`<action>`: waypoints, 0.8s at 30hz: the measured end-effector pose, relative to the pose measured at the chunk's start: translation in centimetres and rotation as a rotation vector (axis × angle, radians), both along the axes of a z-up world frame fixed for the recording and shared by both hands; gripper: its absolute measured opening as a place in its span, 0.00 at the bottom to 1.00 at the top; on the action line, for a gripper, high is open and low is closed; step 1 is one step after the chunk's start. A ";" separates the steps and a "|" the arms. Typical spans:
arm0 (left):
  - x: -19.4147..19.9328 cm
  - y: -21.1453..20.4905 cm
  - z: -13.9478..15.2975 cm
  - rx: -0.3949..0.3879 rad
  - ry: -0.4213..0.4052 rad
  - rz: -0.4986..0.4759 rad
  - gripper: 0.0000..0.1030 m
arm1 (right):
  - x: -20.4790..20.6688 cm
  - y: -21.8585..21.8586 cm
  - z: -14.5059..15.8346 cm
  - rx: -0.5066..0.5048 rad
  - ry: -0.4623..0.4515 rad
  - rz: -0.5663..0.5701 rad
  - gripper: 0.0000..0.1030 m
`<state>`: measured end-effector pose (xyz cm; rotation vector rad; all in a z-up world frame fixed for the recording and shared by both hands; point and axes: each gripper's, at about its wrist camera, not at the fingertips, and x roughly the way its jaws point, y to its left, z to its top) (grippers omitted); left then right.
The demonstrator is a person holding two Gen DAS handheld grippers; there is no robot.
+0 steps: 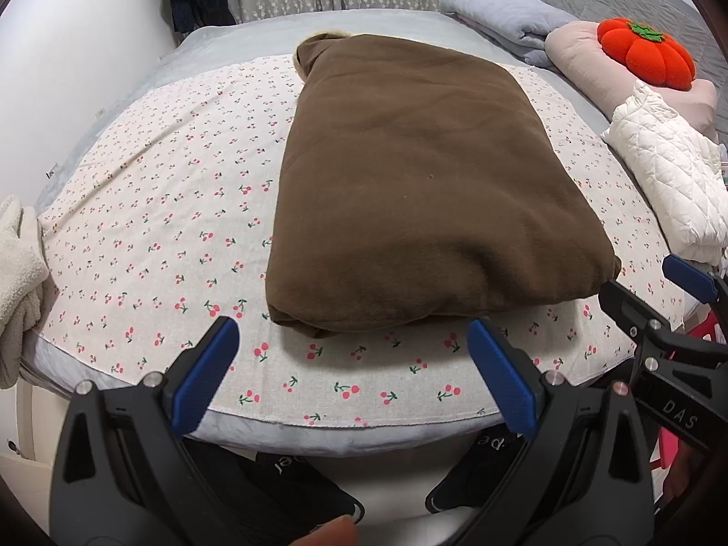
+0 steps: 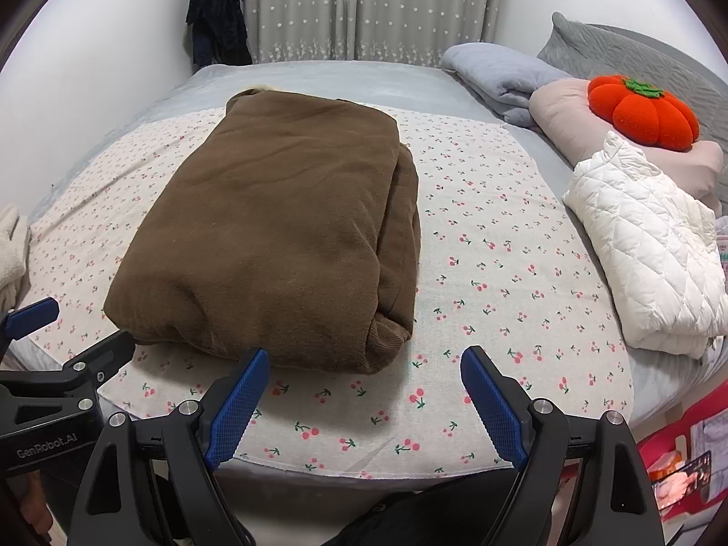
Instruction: Fold large clothes
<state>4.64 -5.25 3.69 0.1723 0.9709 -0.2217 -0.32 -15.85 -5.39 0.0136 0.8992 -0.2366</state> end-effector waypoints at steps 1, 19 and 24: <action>0.0 0.0 0.0 0.000 0.000 0.000 0.97 | 0.0 0.0 0.0 0.000 0.000 -0.001 0.85; 0.2 0.2 0.1 -0.002 0.001 0.001 0.97 | 0.2 0.0 0.0 0.001 0.000 0.002 0.85; 0.2 0.3 0.1 -0.004 0.002 0.001 0.97 | 0.2 0.1 0.0 0.001 0.002 0.002 0.85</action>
